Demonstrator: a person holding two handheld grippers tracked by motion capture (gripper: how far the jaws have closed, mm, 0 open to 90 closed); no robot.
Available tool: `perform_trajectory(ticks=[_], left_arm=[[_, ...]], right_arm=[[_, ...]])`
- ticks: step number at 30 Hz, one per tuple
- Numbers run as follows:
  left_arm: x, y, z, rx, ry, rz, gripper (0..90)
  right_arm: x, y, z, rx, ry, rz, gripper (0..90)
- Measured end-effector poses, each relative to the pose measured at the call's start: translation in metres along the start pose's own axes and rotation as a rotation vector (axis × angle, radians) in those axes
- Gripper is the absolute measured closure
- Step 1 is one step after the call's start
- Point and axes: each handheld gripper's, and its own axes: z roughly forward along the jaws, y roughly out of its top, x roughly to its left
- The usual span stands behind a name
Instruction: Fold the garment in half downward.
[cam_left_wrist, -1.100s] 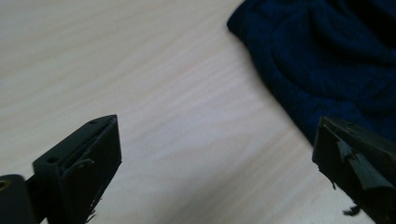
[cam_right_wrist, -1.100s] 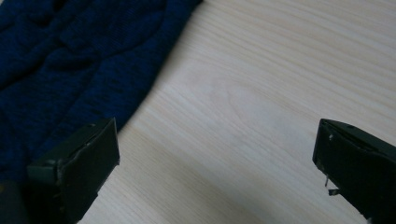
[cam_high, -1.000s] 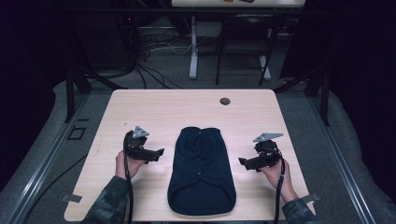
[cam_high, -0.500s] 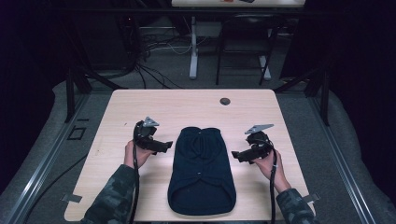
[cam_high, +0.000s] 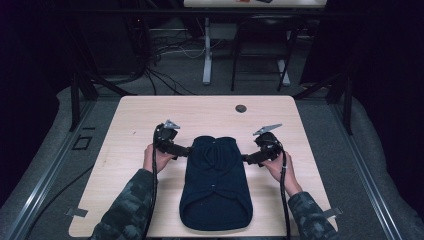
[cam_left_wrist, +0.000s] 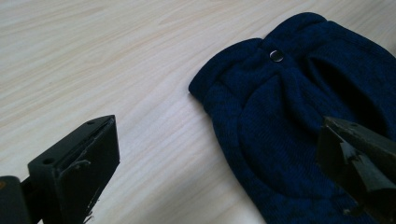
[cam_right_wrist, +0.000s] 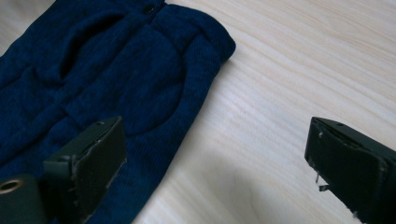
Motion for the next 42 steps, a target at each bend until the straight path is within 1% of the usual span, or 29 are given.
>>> perform_trajectory(ticks=[1, 3, 4, 5, 7, 8, 9, 11, 12, 13, 14, 16, 18, 20, 21, 22, 24, 25, 26, 27, 29, 30, 33, 34, 35, 36, 39, 40, 42], left_arm=[[0.0, 0.002, 0.003, 0.005, -0.001, -0.001, 0.2], [-0.001, 0.006, 0.008, 0.013, 0.008, 0.006, 0.4], [-0.002, 0.011, 0.015, 0.024, 0.016, 0.012, 0.9], [-0.002, 0.011, 0.015, 0.024, 0.016, 0.012, 1.2], [-0.002, 0.015, 0.023, 0.035, 0.022, 0.011, 1.4], [-0.003, 0.017, 0.026, 0.044, 0.024, 0.017, 2.1], [-0.004, 0.018, 0.031, 0.054, 0.025, 0.022, 2.1], [-0.005, 0.02, 0.039, 0.072, 0.018, 0.02, 2.3], [-0.005, 0.02, 0.043, 0.083, 0.019, 0.021, 2.3], [-0.005, 0.021, 0.05, 0.1, 0.017, 0.017, 2.7], [-0.004, 0.021, 0.053, 0.104, 0.017, 0.015, 2.9], [-0.003, 0.021, 0.055, 0.106, 0.011, 0.014, 4.3], [-0.002, 0.02, 0.06, 0.114, 0.004, 0.019, 6.0], [0.0, 0.02, 0.065, 0.135, -0.002, 0.022, 6.8], [0.002, 0.019, 0.067, 0.139, -0.002, 0.019, 7.2], [0.002, 0.019, 0.069, 0.137, -0.005, 0.012, 7.2], [0.003, 0.019, 0.07, 0.137, -0.015, 0.006, 8.7], [0.003, 0.019, 0.071, 0.141, -0.019, 0.003, 8.7], [0.003, 0.018, 0.071, 0.141, -0.018, 0.003, 9.5], [0.003, 0.018, 0.071, 0.141, -0.016, 0.003, 9.6], [0.002, 0.018, 0.072, 0.146, -0.014, 0.005, 10.6], [0.002, 0.018, 0.072, 0.147, -0.016, 0.007, 11.8], [0.001, 0.018, 0.073, 0.143, -0.004, 0.006, 12.6], [0.0, 0.018, 0.073, 0.14, 0.0, 0.011, 13.0], [0.0, 0.018, 0.073, 0.136, 0.003, 0.015, 13.6], [-0.001, 0.017, 0.074, 0.133, 0.003, 0.017, 13.6], [-0.001, 0.016, 0.073, 0.121, -0.003, 0.02, 15.7], [-0.002, 0.016, 0.073, 0.121, -0.005, 0.022, 16.6], [-0.003, 0.017, 0.072, 0.122, -0.018, 0.03, 21.9]], right_arm=[[-0.001, 0.003, 0.002, 0.008, 0.013, 0.008, 5.8], [-0.002, 0.008, 0.008, 0.006, 0.02, 0.014, 7.0], [-0.002, 0.015, 0.013, 0.007, 0.021, 0.019, 9.2], [-0.002, 0.015, 0.013, 0.007, 0.021, 0.019, 9.2], [-0.003, 0.022, 0.019, 0.012, 0.021, 0.022, 14.1], [-0.001, 0.03, 0.027, 0.017, -0.008, 0.012, 16.4], [-0.001, 0.03, 0.027, 0.017, -0.008, 0.012, 16.4], [0.002, 0.038, 0.04, 0.036, -0.002, 0.014, 19.8], [0.002, 0.038, 0.04, 0.036, -0.002, 0.014, 19.8], [0.004, 0.042, 0.049, 0.046, -0.002, 0.015, 21.5], [0.004, 0.044, 0.052, 0.051, -0.014, 0.008, 22.8], [0.003, 0.046, 0.059, 0.079, -0.005, 0.021, 24.2], [0.002, 0.048, 0.064, 0.077, -0.006, 0.026, 24.3], [-0.001, 0.051, 0.067, 0.083, 0.017, 0.052, 25.1], [-0.002, 0.051, 0.069, 0.075, 0.008, 0.054, 25.9], [-0.003, 0.052, 0.07, 0.089, 0.005, 0.048, 27.6], [-0.003, 0.053, 0.073, 0.1, 0.015, 0.057, 33.1], [-0.003, 0.053, 0.073, 0.1, 0.015, 0.057, 33.1], [-0.002, 0.052, 0.076, 0.099, 0.009, 0.052, 35.5], [-0.002, 0.053, 0.076, 0.116, 0.01, 0.043, 39.3], [0.001, 0.053, 0.078, 0.107, 0.016, 0.042, 43.6], [0.003, 0.053, 0.08, 0.12, 0.015, 0.04, 45.4], [0.004, 0.053, 0.081, 0.134, 0.026, 0.037, 47.6], [0.003, 0.052, 0.083, 0.146, 0.041, 0.041, 49.5], [0.003, 0.051, 0.083, 0.142, 0.046, 0.06, 50.1], [0.003, 0.051, 0.083, 0.142, 0.046, 0.06, 50.1], [0.0, 0.048, 0.083, 0.127, 0.068, 0.078, 52.3], [-0.001, 0.048, 0.083, 0.132, 0.072, 0.071, 53.3], [0.001, 0.047, 0.083, 0.125, 0.076, 0.071, 55.5]])
